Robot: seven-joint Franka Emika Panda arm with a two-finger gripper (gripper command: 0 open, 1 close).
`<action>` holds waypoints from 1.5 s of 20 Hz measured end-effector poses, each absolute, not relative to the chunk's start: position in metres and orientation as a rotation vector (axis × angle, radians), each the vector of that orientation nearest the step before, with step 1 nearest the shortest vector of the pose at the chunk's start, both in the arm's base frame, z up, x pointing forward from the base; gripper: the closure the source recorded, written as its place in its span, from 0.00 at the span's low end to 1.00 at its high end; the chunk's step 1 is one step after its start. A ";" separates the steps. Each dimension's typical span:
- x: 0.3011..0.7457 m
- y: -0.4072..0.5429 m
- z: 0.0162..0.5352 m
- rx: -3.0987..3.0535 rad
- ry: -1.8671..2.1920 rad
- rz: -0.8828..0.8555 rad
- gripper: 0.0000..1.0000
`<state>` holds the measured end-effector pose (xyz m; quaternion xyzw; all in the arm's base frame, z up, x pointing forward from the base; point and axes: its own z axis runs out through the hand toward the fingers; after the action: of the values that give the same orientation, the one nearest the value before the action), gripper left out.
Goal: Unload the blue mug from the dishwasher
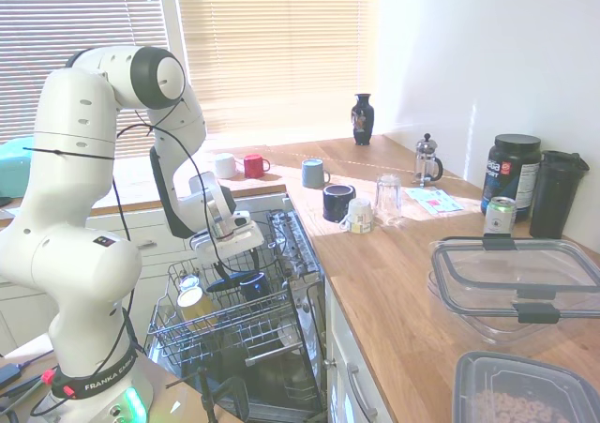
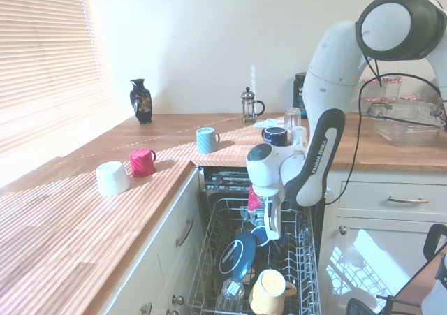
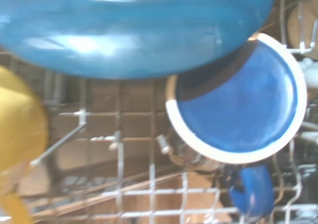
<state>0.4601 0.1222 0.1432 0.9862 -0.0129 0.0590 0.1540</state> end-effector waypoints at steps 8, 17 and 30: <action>0.465 0.131 0.107 2.801 0.020 0.172 0.00; 0.472 0.115 0.073 2.773 0.038 0.166 0.00; 0.482 0.109 0.058 2.770 0.040 0.192 1.00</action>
<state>0.4819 0.1089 0.0575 0.9809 0.0140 0.0682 0.1815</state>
